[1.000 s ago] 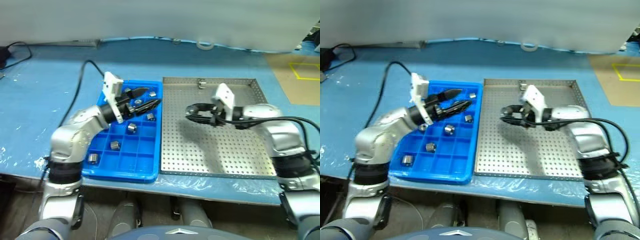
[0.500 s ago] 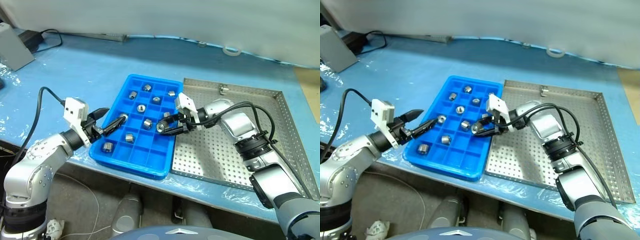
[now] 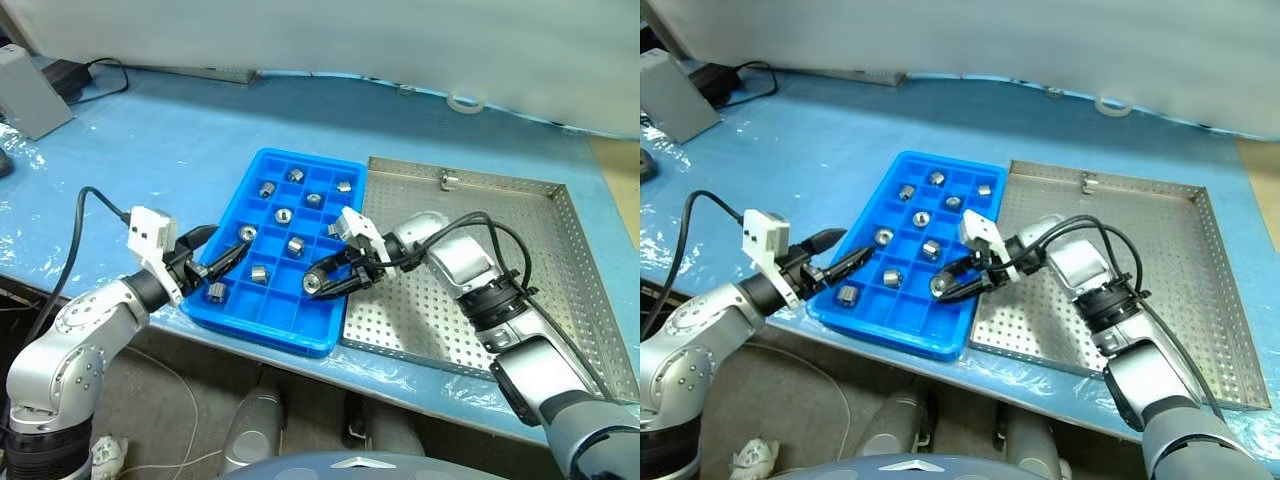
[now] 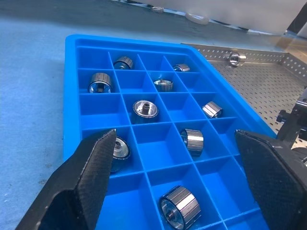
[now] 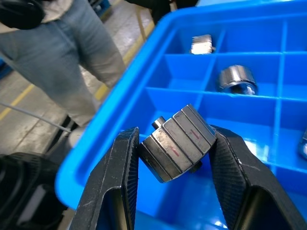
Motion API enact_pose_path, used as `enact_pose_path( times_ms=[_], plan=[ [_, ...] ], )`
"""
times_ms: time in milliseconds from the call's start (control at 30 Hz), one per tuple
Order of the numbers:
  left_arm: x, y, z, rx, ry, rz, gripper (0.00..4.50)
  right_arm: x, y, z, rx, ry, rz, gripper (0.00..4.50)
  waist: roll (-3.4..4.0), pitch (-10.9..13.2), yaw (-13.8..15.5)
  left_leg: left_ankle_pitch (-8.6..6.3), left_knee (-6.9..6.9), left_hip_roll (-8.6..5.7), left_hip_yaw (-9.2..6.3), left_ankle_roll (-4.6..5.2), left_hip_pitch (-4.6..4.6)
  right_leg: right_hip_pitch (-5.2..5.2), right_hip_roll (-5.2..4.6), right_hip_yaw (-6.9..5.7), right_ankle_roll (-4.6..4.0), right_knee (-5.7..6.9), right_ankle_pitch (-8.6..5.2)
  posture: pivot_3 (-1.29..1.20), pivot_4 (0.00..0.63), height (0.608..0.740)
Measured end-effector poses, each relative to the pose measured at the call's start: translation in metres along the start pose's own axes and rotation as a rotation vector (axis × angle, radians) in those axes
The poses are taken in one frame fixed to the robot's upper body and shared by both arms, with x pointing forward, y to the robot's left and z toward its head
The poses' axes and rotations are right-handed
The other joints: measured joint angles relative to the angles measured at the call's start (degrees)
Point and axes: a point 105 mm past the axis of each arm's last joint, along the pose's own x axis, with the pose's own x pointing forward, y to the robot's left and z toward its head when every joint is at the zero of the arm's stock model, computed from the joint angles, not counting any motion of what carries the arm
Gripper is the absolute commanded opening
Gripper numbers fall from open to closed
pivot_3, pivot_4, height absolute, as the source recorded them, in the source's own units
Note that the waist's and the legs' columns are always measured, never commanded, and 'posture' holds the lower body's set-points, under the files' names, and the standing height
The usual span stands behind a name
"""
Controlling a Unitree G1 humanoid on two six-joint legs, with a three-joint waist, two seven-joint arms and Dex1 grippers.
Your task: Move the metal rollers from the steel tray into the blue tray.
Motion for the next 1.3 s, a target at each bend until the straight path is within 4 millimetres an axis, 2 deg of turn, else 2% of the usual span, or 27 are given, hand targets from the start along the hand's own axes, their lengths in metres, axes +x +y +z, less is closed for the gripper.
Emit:
enact_pose_path(
  times_ms=[67, 100, 267, 400, 567, 667, 767, 833, 967, 1033, 1133, 1300],
  plan=[
    [0.001, 0.000, -0.001, -0.001, 0.001, -0.003, 4.17, 0.000, -0.006, -0.005, 0.004, 0.011, -0.026, 1.76, 0.00, 0.00, -0.01, 0.00, 0.00, 0.00, 0.00, 0.00, 0.00, 0.00, 0.00, -0.01, 0.00, 0.00, 0.00, 0.33, 0.150, 0.740],
    [0.001, 0.000, -0.002, -0.004, 0.002, -0.005, 4.17, -0.001, -0.009, -0.007, -0.006, 0.014, -0.038, 2.49, 0.00, 0.00, -0.05, 0.00, -0.01, 0.00, 0.00, 0.00, -0.01, 0.00, 0.00, -0.01, 0.00, 0.00, 0.00, 0.33, 0.150, 0.740],
    [0.006, 0.005, -0.013, -0.006, 0.009, -0.018, 4.17, -0.006, -0.013, -0.010, -0.044, 0.026, -0.051, 3.92, 0.00, 0.00, -0.11, 0.00, -0.01, 0.00, 0.00, 0.00, 0.01, 0.01, 0.00, -0.01, 0.00, 0.00, 0.00, 0.29, 0.150, 0.740],
    [0.013, 0.010, -0.032, -0.018, 0.033, -0.038, 4.17, -0.016, -0.010, -0.009, -0.046, 0.058, -0.065, 3.92, -0.01, -0.01, -0.13, 0.00, 0.00, 0.00, 0.00, 0.01, 0.04, 0.05, 0.00, -0.02, 0.00, -0.01, 0.00, 0.23, 0.150, 0.740],
    [0.027, 0.011, -0.037, -0.003, 0.017, -0.091, 4.17, -0.033, -0.019, 0.001, -0.033, 0.017, -0.182, 3.92, -0.01, 0.00, -0.52, 0.02, -0.01, 0.03, 0.01, -0.01, 0.08, 0.03, 0.02, -0.02, 0.00, 0.01, 0.00, 0.15, 0.150, 0.740],
    [0.039, 0.010, -0.040, 0.024, 0.028, -0.138, 4.17, -0.055, -0.027, 0.019, -0.030, -0.071, -0.317, 3.92, 0.00, 0.00, -0.73, 0.03, -0.02, 0.04, 0.02, -0.03, 0.07, 0.02, 0.02, -0.02, 0.00, 0.02, 0.00, 0.09, 0.150, 0.740],
    [0.051, 0.002, -0.039, 0.027, 0.028, -0.225, 4.17, -0.082, -0.024, 0.028, -0.044, -0.117, -0.419, 3.92, 0.00, 0.00, -0.69, 0.02, -0.03, 0.03, 0.04, -0.02, 0.08, 0.06, 0.02, -0.02, 0.00, -0.01, 0.00, 0.03, 0.150, 0.740],
    [0.059, -0.002, -0.037, 0.027, 0.035, -0.282, 4.17, -0.094, -0.019, 0.021, -0.027, -0.109, -0.462, 3.92, -0.03, -0.02, -1.01, 0.02, -0.03, 0.03, 0.09, -0.01, 0.09, 0.06, 0.02, -0.01, 0.00, -0.01, 0.00, -0.03, 0.150, 0.740],
    [0.085, -0.017, -0.025, 0.075, 0.055, -0.417, 4.17, -0.114, -0.001, -0.015, 0.053, -0.028, -0.533, 3.92, -0.01, -0.02, -2.28, 0.02, -0.02, 0.03, 0.15, 0.01, 0.07, 0.07, 0.00, 0.02, 0.01, -0.03, 0.00, -0.10, 0.150, 0.740],
    [0.095, -0.023, -0.019, 0.082, 0.048, -0.453, 4.17, -0.121, 0.006, -0.020, 0.056, -0.004, -0.559, 3.92, 0.00, -0.02, -3.55, 0.02, -0.02, 0.04, 0.19, 0.01, 0.08, 0.07, 0.00, 0.03, 0.02, -0.04, 0.00, -0.12, 0.150, 0.740],
    [0.109, -0.033, -0.018, 0.071, 0.045, -0.494, 4.17, -0.130, 0.014, -0.018, 0.041, 0.011, -0.584, 3.38, 0.00, -0.03, -5.98, 0.06, -0.24, 0.11, 0.25, -0.06, 0.06, 0.25, 0.10, 0.01, 0.08, -0.25, -0.02, -0.14, 0.150, 0.740],
    [0.116, -0.047, -0.021, 0.060, 0.049, -0.537, 4.17, -0.127, 0.022, -0.027, 0.062, 0.024, -0.580, 1.74, 0.00, -0.03, -6.97, 0.14, -0.43, 0.40, 0.22, -0.19, 0.08, 0.31, 0.46, -0.02, 0.08, -0.53, -0.02, -0.15, 0.150, 0.740]
  ],
)
